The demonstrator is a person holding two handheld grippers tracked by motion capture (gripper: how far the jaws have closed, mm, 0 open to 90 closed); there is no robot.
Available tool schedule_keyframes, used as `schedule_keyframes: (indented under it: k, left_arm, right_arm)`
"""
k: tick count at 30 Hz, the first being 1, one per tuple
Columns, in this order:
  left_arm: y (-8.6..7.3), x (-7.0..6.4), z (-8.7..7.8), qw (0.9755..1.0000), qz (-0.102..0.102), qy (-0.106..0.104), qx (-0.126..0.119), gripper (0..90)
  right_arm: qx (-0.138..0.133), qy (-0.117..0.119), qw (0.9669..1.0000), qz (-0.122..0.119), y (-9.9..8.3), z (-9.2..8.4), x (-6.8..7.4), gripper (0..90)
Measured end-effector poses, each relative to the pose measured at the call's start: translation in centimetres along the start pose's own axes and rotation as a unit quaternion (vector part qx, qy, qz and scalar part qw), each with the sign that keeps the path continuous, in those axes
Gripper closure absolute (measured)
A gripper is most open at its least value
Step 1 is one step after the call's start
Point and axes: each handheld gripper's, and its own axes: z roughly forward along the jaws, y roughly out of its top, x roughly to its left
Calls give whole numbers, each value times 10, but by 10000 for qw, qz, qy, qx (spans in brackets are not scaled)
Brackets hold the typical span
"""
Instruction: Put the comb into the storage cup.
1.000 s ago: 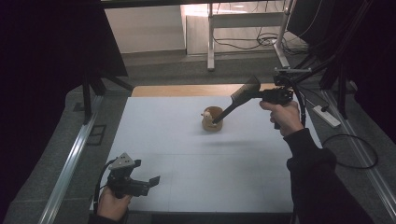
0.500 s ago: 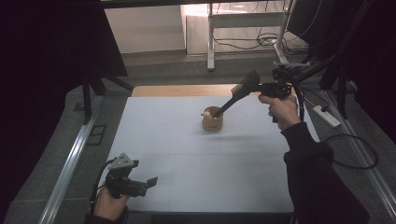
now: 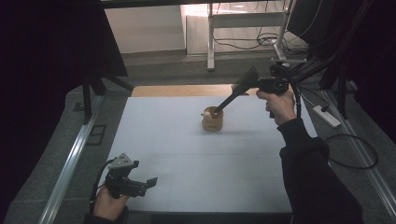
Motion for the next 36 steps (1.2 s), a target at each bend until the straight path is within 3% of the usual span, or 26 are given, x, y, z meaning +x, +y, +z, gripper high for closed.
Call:
schedule_keyframes:
  k: [36]
  left_arm:
    - [-1, 3, -1, 9999, -69, -101, -68, 5]
  right_arm:
    - [41, -372, 9992, -162, -3, 39, -3, 841]
